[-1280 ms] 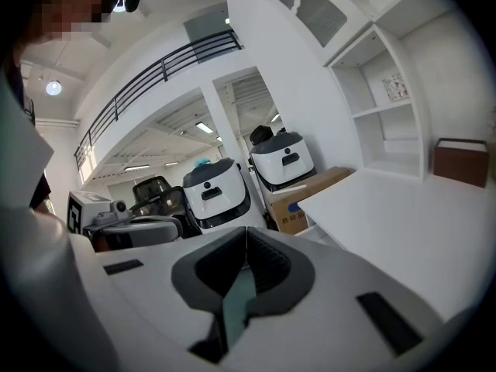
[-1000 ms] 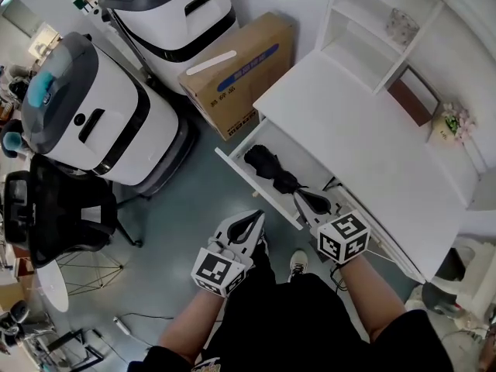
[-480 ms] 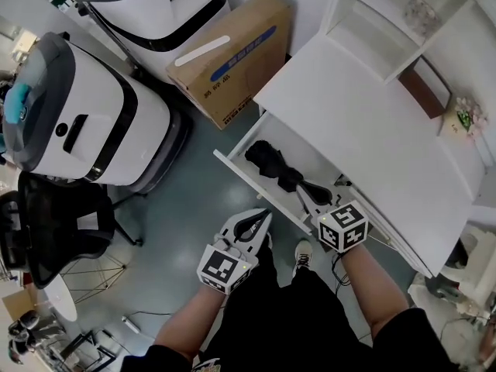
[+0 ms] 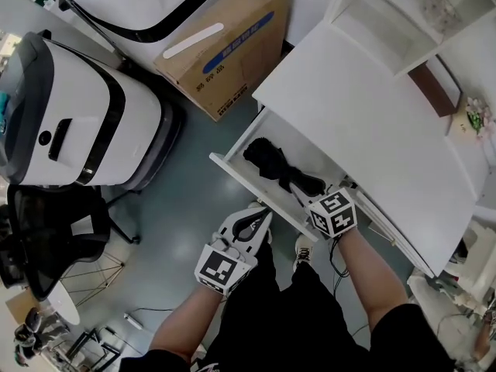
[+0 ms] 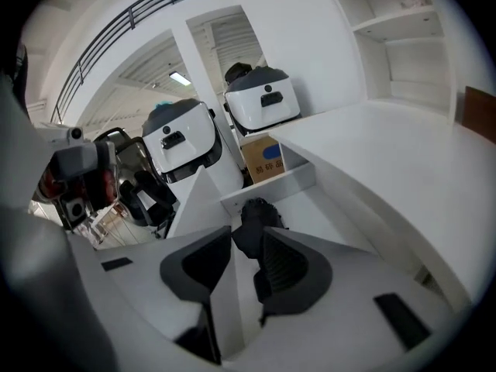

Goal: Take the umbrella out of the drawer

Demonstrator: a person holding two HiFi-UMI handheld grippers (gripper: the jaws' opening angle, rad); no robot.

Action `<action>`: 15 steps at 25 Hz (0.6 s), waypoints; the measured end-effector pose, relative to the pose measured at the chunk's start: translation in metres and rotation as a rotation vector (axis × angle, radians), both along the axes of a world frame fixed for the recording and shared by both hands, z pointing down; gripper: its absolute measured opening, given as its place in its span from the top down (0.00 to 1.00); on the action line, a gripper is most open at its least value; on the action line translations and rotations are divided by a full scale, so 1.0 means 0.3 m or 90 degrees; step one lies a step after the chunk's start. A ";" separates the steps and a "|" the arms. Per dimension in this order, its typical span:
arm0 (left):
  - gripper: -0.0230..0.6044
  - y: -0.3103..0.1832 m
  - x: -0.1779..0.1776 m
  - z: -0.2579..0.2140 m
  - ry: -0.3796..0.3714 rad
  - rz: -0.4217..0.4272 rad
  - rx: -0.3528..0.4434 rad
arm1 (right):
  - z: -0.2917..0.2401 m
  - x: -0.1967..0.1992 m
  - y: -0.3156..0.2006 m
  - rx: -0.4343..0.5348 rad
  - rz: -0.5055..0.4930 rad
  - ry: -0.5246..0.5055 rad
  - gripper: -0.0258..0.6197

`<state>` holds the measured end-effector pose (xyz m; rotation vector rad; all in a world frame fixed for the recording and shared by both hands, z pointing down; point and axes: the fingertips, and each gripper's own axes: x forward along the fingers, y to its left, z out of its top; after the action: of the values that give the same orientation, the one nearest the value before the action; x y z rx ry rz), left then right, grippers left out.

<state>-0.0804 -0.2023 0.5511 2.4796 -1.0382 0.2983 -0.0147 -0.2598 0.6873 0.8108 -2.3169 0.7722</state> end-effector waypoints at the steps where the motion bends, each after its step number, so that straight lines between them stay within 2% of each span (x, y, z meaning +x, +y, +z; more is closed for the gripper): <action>1: 0.96 -0.005 -0.001 0.006 0.003 0.003 0.000 | 0.029 -0.006 -0.002 -0.007 -0.009 0.007 0.77; 9: 0.96 -0.019 -0.031 0.061 0.006 0.006 -0.020 | 0.251 -0.040 -0.021 -0.048 -0.078 0.085 0.66; 15: 0.96 -0.024 -0.058 0.090 0.000 0.009 -0.034 | 0.367 -0.051 -0.028 -0.067 -0.130 0.141 0.62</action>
<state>-0.0978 -0.2094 0.5781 2.4397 -1.0006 0.3251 -0.0301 -0.2682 0.7974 0.5709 -2.1038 0.6717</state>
